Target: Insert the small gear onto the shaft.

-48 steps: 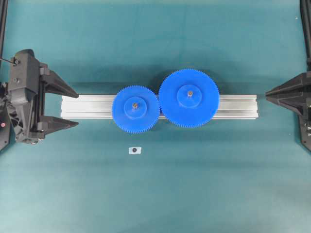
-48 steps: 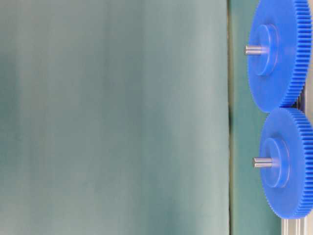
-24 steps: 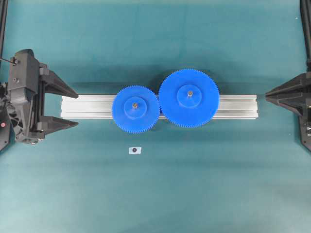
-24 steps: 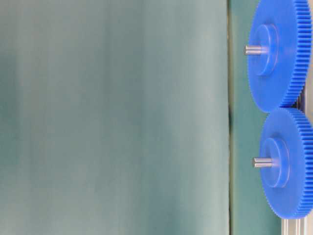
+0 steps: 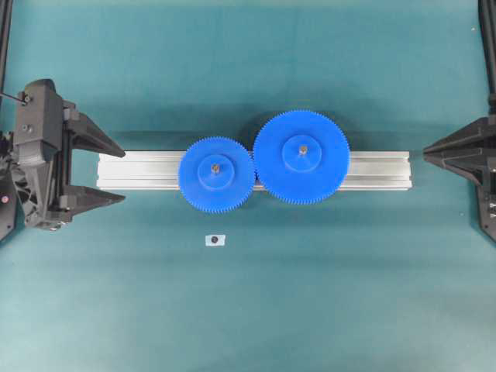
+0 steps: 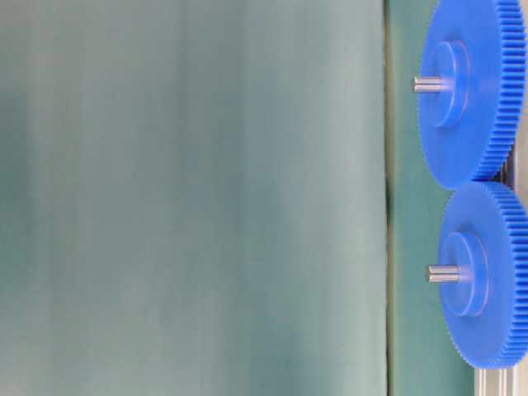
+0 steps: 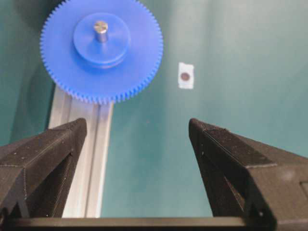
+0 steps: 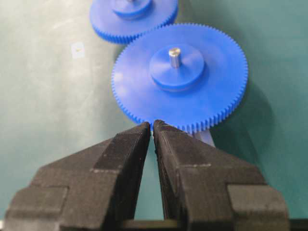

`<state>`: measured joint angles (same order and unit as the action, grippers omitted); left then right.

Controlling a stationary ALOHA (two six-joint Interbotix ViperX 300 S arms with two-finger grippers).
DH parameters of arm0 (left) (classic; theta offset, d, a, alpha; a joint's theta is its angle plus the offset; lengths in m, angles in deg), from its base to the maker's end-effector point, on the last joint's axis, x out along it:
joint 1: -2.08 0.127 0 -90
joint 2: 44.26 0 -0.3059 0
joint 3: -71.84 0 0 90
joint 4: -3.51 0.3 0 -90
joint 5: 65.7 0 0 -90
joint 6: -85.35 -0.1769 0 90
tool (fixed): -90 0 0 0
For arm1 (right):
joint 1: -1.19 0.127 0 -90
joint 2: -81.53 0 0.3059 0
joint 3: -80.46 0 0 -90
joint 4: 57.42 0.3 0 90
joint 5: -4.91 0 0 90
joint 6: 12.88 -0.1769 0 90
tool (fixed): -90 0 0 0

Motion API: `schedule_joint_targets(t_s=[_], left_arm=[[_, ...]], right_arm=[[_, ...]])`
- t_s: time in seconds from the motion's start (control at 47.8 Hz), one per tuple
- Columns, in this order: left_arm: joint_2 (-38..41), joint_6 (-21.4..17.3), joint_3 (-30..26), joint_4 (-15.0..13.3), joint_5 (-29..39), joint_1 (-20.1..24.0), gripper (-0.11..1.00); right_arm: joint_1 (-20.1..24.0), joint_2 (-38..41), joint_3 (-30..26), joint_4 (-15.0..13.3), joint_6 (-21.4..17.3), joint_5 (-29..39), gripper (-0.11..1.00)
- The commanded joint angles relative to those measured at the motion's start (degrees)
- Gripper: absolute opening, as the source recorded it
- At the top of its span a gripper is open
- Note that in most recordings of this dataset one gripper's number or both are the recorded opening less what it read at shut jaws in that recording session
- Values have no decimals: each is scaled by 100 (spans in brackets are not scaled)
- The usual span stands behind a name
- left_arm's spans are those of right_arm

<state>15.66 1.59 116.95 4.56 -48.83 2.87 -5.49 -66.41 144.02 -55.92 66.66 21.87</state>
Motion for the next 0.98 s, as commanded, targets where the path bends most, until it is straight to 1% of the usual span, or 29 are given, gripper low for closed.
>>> schedule_joint_targets(t_s=[0.0,0.962], left_arm=[[0,-18,-62,18,-35,-18,86],[9,-18,-53,18,-53,-18,86]], right_arm=[[-18,44,-44,-9,-44,-62,27],[-18,44,9,-9,-44,-105,27]])
